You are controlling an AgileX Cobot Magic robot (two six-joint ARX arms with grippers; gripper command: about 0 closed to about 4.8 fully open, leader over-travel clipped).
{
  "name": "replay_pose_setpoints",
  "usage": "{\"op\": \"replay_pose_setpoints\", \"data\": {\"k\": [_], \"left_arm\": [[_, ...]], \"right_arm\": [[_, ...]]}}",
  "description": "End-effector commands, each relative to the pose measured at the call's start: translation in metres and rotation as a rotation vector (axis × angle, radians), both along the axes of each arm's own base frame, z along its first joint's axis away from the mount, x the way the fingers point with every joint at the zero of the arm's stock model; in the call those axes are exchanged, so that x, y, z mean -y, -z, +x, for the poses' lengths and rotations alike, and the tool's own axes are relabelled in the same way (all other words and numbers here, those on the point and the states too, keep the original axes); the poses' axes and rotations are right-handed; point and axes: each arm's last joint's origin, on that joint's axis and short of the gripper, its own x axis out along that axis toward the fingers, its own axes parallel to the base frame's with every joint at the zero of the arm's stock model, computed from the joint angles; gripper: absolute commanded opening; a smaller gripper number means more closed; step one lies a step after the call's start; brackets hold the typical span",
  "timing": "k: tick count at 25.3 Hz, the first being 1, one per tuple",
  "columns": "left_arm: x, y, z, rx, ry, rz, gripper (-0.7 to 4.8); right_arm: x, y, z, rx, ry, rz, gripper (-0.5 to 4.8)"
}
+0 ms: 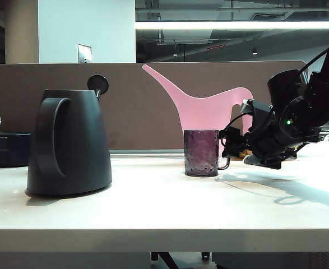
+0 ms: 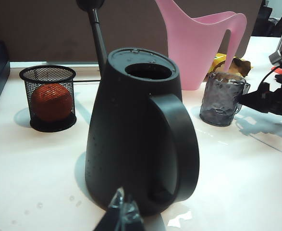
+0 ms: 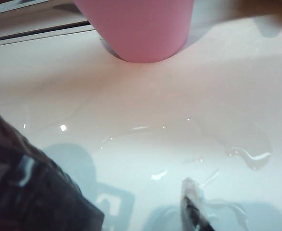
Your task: Pour the water from the cup into the kettle.
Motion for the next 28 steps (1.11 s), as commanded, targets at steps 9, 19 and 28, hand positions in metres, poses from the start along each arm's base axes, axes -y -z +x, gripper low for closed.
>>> {"op": "replay_pose_setpoints", "data": {"k": [9,19,28], "left_arm": [[0.0,-0.002,0.0,0.011,-0.012,0.004,-0.05],[-0.001,-0.002,0.0,0.011,-0.03,0.004,-0.05],[-0.001,-0.002,0.0,0.01,-0.03,0.004,-0.05]], "right_arm": [[-0.006,-0.003,0.009,0.032,-0.006,0.009,1.78],[-0.006,-0.004,0.009,0.039,-0.006,0.011,-0.03],[-0.006,-0.021,0.009,0.111,-0.014,0.01,-0.06]]}}
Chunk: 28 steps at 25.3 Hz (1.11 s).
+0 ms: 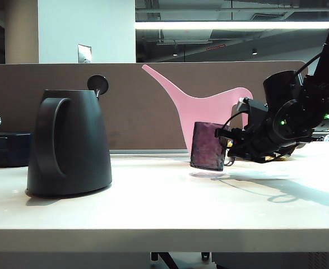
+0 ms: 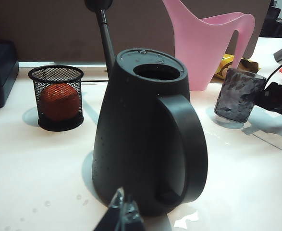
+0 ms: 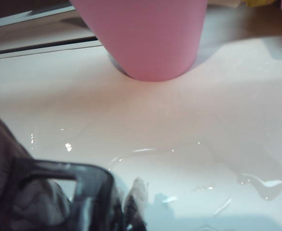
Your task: Pour the water from the cup into the kettle.
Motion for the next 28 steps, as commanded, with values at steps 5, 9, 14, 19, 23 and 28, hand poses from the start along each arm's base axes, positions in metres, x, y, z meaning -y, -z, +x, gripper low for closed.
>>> {"op": "replay_pose_setpoints", "data": {"k": [5,9,14,19,23,28], "left_arm": [[0.0,-0.001,0.0,0.005,-0.003,0.004,-0.05],[0.0,0.001,0.0,-0.01,-0.003,0.004,-0.05],[0.0,0.002,0.0,-0.022,-0.003,0.004,-0.05],[0.0,0.002,0.0,-0.022,-0.003,0.004,-0.05],[0.0,0.002,0.0,-0.023,0.001,0.001,-0.05],[0.0,0.002,0.0,-0.025,0.0,0.001,-0.05]], "right_arm": [[0.0,-0.044,-0.006,0.107,-0.021,-0.052,-0.06],[0.004,-0.084,-0.019,0.134,-0.029,-0.081,-0.06],[0.008,-0.126,-0.039,0.15,-0.029,-0.08,-0.06],[0.011,-0.173,-0.065,0.184,-0.036,-0.08,-0.06],[-0.002,-0.204,-0.075,0.186,-0.038,-0.204,-0.06],[-0.031,-0.236,-0.084,0.22,-0.081,-0.295,-0.06]]}}
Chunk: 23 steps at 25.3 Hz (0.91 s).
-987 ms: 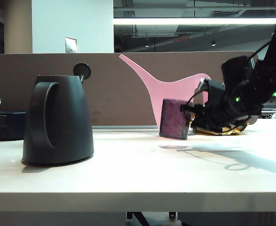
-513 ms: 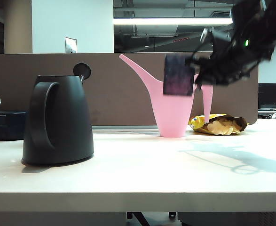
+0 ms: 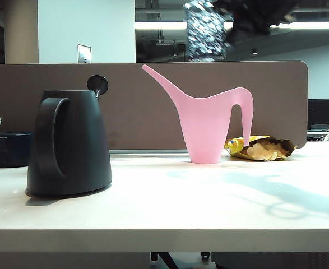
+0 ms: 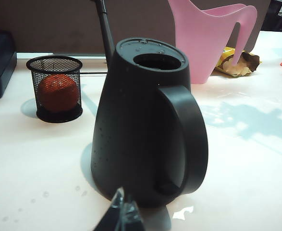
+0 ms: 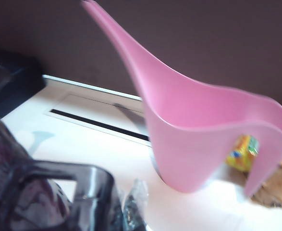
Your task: Pour the water from the cup into the kettle.
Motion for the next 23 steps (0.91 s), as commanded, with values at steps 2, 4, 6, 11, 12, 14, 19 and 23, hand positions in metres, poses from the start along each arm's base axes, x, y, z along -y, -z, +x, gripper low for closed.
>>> {"op": "replay_pose_setpoints", "data": {"k": [2,4,6,11,12,14,19,23], "left_arm": [[0.0,-0.001,0.0,0.001,0.0,0.0,-0.05],[0.0,0.001,0.0,-0.015,0.0,0.001,-0.05],[0.0,0.002,0.0,-0.025,0.0,0.002,-0.05],[0.0,0.003,0.0,-0.038,0.0,0.002,-0.05],[0.0,0.003,0.0,-0.038,0.0,0.002,-0.05],[0.0,0.003,0.0,-0.038,0.0,0.002,-0.05],[0.0,0.003,0.0,-0.038,0.0,0.002,-0.05],[0.0,0.003,0.0,-0.038,0.0,0.002,-0.05]], "right_arm": [[-0.022,-0.02,-0.01,0.045,-0.007,-0.098,-0.06],[-0.045,-0.029,-0.022,0.087,-0.031,-0.168,-0.06],[-0.056,-0.03,-0.028,0.11,-0.035,-0.207,-0.06],[-0.083,-0.028,-0.037,0.123,-0.079,-0.283,-0.06],[-0.09,-0.028,-0.036,0.12,-0.087,-0.3,-0.06],[-0.107,-0.028,-0.034,0.116,-0.098,-0.358,-0.06],[-0.142,-0.031,-0.029,0.124,-0.113,-0.535,-0.06],[-0.156,-0.032,-0.029,0.153,-0.137,-0.593,-0.06]]}}
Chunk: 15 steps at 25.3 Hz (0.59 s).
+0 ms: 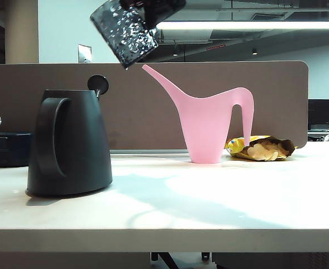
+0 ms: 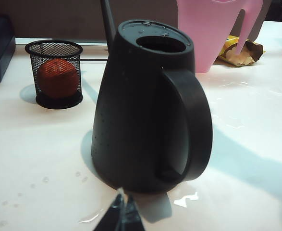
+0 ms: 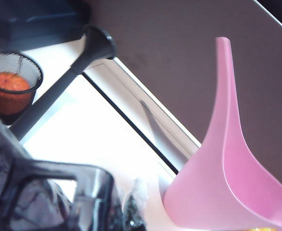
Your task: Pour the water from the cup into the kettle.
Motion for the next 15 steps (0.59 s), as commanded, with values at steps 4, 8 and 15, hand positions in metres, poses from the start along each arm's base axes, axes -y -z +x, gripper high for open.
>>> {"op": "replay_pose_setpoints", "data": {"k": [4,8,15], "left_arm": [[0.0,-0.001,0.0,0.007,0.0,0.0,-0.05],[0.0,-0.001,0.0,0.008,0.001,0.0,-0.05],[0.0,-0.002,0.0,0.009,0.004,0.0,-0.05]], "right_arm": [[-0.015,-0.002,-0.006,0.077,-0.025,-0.133,-0.06],[-0.027,0.004,-0.009,0.133,-0.043,-0.247,-0.06],[-0.043,0.007,-0.014,0.239,-0.062,-0.372,-0.06]]}}
